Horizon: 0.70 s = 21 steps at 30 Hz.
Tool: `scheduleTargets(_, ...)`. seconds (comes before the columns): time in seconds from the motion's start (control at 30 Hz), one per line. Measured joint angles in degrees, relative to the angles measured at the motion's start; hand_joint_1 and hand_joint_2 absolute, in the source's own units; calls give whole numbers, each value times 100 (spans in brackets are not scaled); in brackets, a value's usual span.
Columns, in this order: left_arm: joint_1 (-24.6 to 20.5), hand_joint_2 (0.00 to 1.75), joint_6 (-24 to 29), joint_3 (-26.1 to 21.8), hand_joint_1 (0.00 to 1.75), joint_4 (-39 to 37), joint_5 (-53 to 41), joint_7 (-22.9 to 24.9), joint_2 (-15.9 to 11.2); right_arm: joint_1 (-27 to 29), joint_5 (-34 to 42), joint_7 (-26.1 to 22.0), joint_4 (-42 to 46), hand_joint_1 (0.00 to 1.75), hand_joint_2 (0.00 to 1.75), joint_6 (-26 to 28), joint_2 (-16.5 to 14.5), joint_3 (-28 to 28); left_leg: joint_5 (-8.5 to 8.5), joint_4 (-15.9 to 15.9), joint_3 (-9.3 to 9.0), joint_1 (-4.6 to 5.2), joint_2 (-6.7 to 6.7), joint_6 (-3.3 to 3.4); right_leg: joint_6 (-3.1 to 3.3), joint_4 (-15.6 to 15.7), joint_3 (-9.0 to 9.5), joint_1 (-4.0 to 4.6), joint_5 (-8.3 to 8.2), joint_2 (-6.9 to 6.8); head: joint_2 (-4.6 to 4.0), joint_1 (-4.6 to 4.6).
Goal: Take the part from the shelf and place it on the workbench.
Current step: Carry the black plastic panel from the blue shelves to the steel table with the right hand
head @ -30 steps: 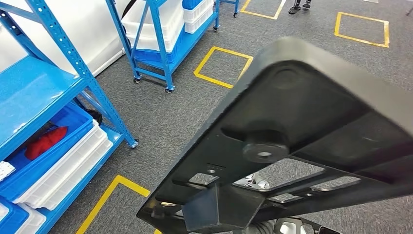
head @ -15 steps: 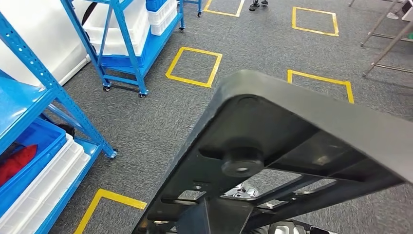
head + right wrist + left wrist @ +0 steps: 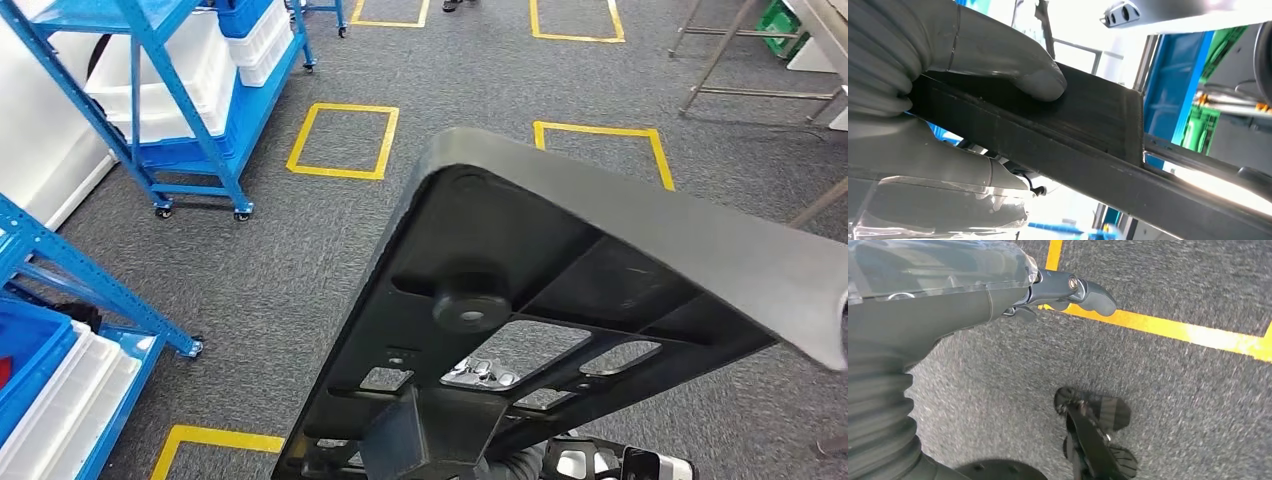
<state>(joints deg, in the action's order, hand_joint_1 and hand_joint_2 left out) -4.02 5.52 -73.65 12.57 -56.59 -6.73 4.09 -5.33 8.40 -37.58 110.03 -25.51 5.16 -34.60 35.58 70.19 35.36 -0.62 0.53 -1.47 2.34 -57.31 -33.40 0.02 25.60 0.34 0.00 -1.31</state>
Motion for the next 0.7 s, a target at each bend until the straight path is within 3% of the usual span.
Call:
scheduleTargets(0.07,17,175,0,-2,0,0,0,0,0,2,-1,-1,-38,175,175,-8,-3,0,32,355,196,0,-8,-1,4,-10,-4,11,-4,149,0,0)
scheduleTargets(0.1,20,175,-1,-2,0,0,0,0,0,2,-1,-1,-58,175,175,-9,-3,0,-104,247,165,-1,-16,4,3,-19,0,13,-3,229,0,0)
scheduleTargets(0.13,19,175,-1,-3,0,0,0,0,0,2,-1,-1,-73,175,175,-9,-5,0,-326,-76,30,-5,-50,13,-2,-32,7,12,0,307,0,0)
scheduleTargets(0.2,17,175,-1,-3,0,0,0,-1,-1,-3,-5,-1,-98,175,175,-6,-13,0,-687,-872,-313,-22,-279,37,-35,-70,0,10,9,451,0,0)
scheduleTargets(0.27,17,175,1,-4,0,0,-1,-4,-1,-6,-35,0,-120,175,175,-3,-20,0,-783,-1241,-463,-21,-438,68,-99,-92,-43,2,-4,574,0,0)
scheduleTargets(0.33,6,175,1,-5,0,0,-2,-8,1,2,-88,0,-139,175,175,-2,-25,0,-808,-1274,-470,-10,-353,122,-175,-81,-81,-8,-35,664,0,0)
scheduleTargets(0.4,-11,175,-2,-5,0,0,-5,-12,6,7,-129,0,-147,175,175,-1,-28,0,-855,-1328,-485,-21,-227,204,-225,-202,-155,5,51,460,0,1)
scheduleTargets(0.47,-5,175,-8,-5,0,0,-8,-15,8,7,-147,0,-154,175,175,-1,-30,0,-877,-1360,-488,-13,-85,263,-254,-751,-423,4,370,126,0,2)
scheduleTargets(0.53,15,175,-18,-5,0,0,-10,-15,7,23,-153,-1,-175,175,175,-4,-31,0,-871,-1359,-479,9,67,278,-287,-1502,-793,-31,682,22,0,2)
scheduleTargets(0.57,18,175,-23,-5,0,0,-12,-15,7,36,-154,-1,-189,175,175,-9,-31,1,-866,-1358,-478,15,143,278,-300,-1689,-885,-47,708,10,0,2)
scheduleTargets(0.6,15,175,-28,-5,0,0,-15,-15,7,47,-156,-1,-200,175,175,-19,-31,1,-859,-1357,-480,17,217,274,-309,-1647,-859,-59,626,-9,0,2)
scheduleTargets(0.63,10,175,-32,-5,0,0,-18,-15,7,54,-160,-1,-207,175,175,-30,-32,1,-849,-1356,-489,18,282,264,-310,-1371,-709,-66,460,-51,0,2)
scheduleTargets(0.7,3,175,-39,-5,0,0,-24,-16,9,51,-173,0,-213,175,175,-58,-43,1,-820,-1351,-519,32,391,226,-282,-543,-249,-42,143,-280,0,2)
